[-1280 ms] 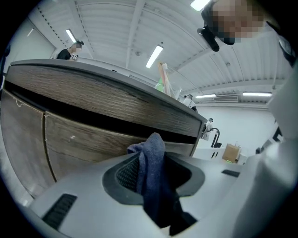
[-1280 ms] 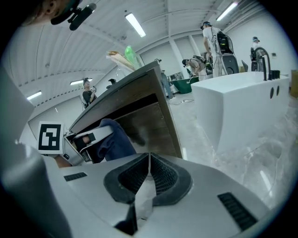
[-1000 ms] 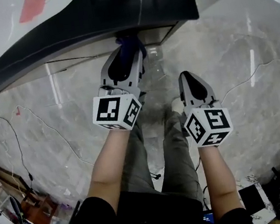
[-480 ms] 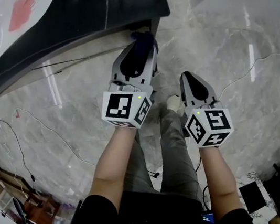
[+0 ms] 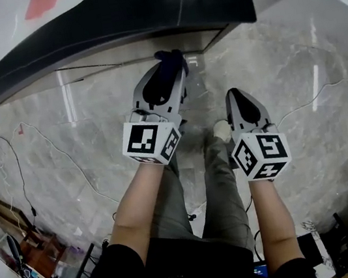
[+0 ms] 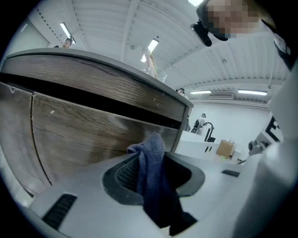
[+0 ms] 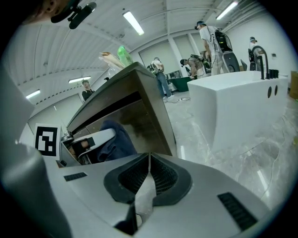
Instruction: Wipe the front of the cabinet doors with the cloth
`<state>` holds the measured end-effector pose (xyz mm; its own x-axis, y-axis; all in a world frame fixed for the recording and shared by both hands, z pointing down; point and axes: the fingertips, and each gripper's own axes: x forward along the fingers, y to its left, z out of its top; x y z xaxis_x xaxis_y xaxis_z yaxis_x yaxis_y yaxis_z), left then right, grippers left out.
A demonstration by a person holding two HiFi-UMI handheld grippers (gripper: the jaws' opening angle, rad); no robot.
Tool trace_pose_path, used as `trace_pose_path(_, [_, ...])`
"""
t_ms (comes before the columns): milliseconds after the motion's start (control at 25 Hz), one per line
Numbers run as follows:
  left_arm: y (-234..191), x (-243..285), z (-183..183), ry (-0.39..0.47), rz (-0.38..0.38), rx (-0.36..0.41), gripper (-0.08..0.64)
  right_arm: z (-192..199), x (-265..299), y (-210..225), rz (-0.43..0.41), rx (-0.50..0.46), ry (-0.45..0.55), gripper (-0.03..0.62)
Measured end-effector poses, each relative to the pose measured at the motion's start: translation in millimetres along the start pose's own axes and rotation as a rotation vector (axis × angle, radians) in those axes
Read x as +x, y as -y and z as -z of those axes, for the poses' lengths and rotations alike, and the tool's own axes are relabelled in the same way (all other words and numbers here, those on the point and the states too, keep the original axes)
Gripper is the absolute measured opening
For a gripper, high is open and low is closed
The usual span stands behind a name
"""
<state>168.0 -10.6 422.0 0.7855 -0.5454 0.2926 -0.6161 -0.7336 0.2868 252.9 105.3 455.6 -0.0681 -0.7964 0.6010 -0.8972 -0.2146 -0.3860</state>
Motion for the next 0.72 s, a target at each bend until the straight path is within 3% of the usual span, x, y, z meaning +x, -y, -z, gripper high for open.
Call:
trace_pose_path(440, [-129.7, -71.4, 14.3, -0.029, -0.134, 0.023, 0.127, 29.1, 62.9, -117.4, -0.115, -0.071, -0.071, 0.038])
trace_pose_path(720, [-181.2, -90.2, 17.3, -0.017, -0.183, 0.028, 0.127, 38.3, 89.3, -156.3, -0.144, -0.099, -0.098, 0.038])
